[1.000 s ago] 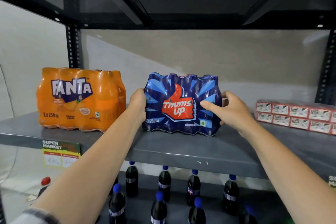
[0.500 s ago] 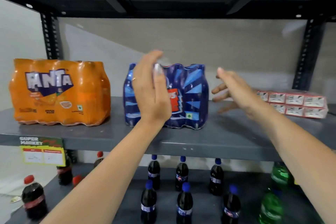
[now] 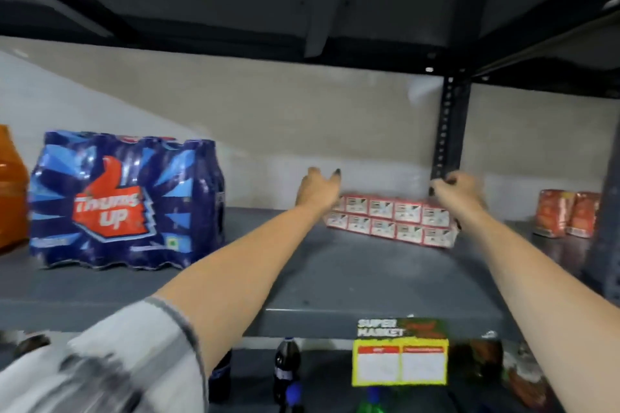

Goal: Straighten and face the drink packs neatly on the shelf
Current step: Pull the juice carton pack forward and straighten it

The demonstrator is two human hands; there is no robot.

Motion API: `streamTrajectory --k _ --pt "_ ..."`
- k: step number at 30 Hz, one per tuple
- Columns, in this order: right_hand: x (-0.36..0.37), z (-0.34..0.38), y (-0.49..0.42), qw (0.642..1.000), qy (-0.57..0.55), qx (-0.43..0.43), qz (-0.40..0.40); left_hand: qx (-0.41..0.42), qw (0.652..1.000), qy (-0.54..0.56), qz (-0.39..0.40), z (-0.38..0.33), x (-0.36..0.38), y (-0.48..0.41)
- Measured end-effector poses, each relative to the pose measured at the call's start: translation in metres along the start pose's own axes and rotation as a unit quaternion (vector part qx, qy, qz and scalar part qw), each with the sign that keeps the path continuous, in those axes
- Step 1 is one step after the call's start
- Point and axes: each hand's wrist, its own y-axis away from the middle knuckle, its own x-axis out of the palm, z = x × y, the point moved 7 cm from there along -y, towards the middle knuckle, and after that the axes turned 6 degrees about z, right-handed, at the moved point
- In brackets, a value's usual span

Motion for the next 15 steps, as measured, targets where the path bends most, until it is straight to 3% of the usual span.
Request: streamTrajectory --k 3,6,8,12,15 --pt "0.016 -0.023 -0.019 0.993 0.059 0.062 0.083 -0.078 0.996 0.034 0.009 0.011 0.016 -0.017" --pt "0.025 0.0 -0.009 0.98 0.164 0.034 0.103 -0.106 0.993 0.009 0.044 0.019 0.028 -0.024" --pt "0.03 0.006 -0.006 0.974 0.197 0.019 0.11 -0.108 0.994 0.012 0.027 0.024 0.024 -0.027" --pt "0.044 0.014 -0.001 0.98 0.154 -0.034 0.124 -0.112 0.993 0.036 -0.023 0.029 0.0 -0.022" --pt "0.044 0.025 0.008 0.982 0.118 -0.081 0.12 -0.118 0.992 0.036 -0.005 0.028 -0.013 -0.013"
